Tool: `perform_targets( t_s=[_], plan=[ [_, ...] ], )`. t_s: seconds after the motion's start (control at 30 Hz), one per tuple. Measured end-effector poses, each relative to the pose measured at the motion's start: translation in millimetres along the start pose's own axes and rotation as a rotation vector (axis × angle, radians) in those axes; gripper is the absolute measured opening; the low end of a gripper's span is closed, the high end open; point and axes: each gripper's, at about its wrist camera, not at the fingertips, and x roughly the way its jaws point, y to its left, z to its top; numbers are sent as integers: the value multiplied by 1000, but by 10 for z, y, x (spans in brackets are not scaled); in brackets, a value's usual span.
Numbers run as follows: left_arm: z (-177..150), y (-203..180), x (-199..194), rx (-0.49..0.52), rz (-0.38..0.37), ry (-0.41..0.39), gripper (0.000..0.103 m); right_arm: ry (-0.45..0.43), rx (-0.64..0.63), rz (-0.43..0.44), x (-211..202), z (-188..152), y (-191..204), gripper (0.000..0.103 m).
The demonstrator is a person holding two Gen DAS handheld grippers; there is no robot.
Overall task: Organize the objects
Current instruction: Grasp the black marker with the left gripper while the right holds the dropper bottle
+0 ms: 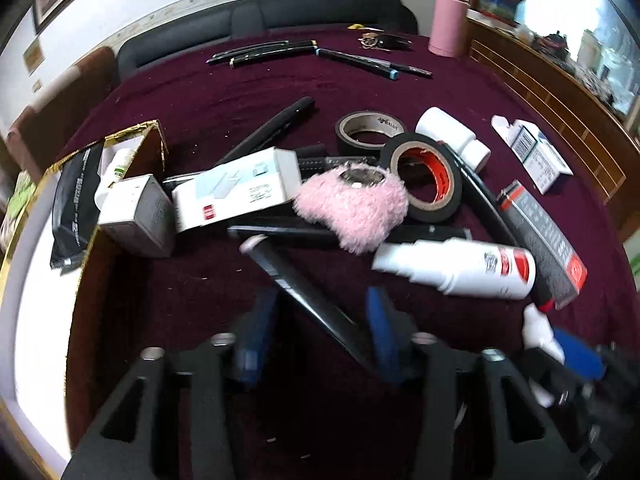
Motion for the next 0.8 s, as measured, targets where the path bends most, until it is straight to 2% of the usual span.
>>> perform_targets(
  t_s=[0.07, 0.13, 0.27, 0.4, 0.47, 0.53, 0.67, 0.8],
  plan=[
    [-45, 112, -46, 17, -31, 12, 15, 0, -1, -1, -3, -6, -1, 31],
    [-88, 181, -83, 20, -59, 26, 12, 1, 0, 0, -4, -6, -1, 31],
    [-191, 236, -176, 41, -78, 41, 12, 3, -17, -19, 8, -10, 42, 32],
    [-274, 120, -184, 107, -32, -35, 13, 6, -47, -55, 22, -16, 91, 33],
    [-331, 61, -191, 130, 4, -71, 14, 11, -69, -65, 31, -21, 128, 38],
    [-308, 60, -183, 127, 9, -72, 16, 19, -105, -83, 50, -26, 186, 44],
    [-319, 172, -183, 99, -39, -59, 17, 25, -133, -124, 66, -41, 230, 44],
    [-381, 159, -235, 138, -45, -21, 18, 37, -173, -177, 89, -56, 299, 44]
  ],
)
